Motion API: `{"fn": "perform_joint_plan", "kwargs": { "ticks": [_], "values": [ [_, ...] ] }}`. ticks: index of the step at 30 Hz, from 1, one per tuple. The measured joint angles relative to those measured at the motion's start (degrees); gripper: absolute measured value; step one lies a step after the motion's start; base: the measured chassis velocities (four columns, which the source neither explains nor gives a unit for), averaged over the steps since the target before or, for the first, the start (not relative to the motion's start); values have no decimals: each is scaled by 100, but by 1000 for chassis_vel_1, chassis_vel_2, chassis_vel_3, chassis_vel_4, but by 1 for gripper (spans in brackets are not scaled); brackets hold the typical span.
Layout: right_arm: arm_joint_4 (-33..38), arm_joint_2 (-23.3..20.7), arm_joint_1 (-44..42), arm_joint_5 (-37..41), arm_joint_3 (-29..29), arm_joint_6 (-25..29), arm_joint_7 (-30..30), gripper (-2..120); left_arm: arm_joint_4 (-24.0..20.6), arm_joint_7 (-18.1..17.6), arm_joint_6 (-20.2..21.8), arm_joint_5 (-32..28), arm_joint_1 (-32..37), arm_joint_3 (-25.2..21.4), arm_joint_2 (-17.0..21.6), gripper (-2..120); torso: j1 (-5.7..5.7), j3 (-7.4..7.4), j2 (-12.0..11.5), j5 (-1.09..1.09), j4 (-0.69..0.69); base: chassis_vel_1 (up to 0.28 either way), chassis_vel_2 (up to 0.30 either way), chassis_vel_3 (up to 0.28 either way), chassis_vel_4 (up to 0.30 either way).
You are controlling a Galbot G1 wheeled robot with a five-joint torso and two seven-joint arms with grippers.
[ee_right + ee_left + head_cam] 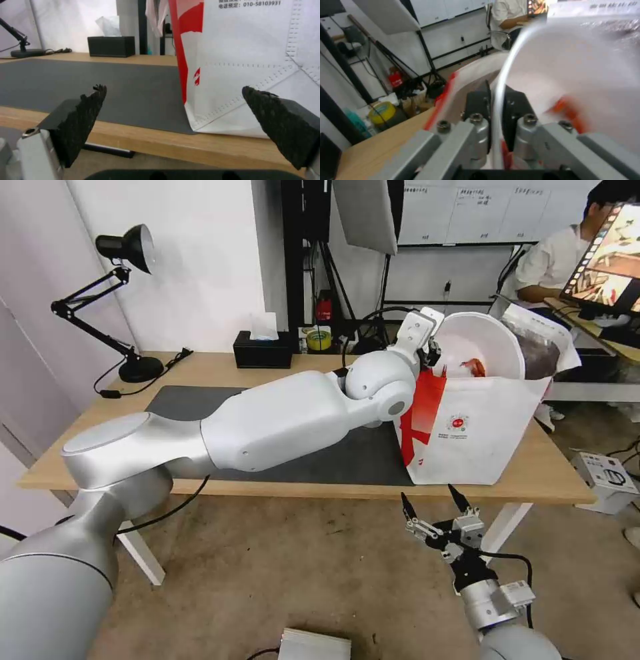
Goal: Pick up the trash from the table and place it into the takeout bag.
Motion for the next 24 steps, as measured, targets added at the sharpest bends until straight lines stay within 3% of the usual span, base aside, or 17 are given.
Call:
{"fn": "perform_joint_plan", "kwargs": {
  "ticks": [11,18,21,24],
  "values": [
    [0,0,0,0,0,0,0,100,-28,-384,-177,-33,77,-93,0,53,0,0,0,0,-2,0,0,0,0],
    [0,0,0,0,0,0,0,100,-537,-469,-768,103,215,-121,664,76,0,0,0,-1,0,0,0,0,0],
    [0,0,0,0,0,0,0,100,-811,-463,-1567,264,359,-152,1121,91,0,0,0,-1,0,0,0,0,0],
    [0,0,0,0,0,0,0,100,-1011,-378,-1820,329,489,-179,1410,98,0,0,0,-1,0,0,0,0,0]
  ]
}}
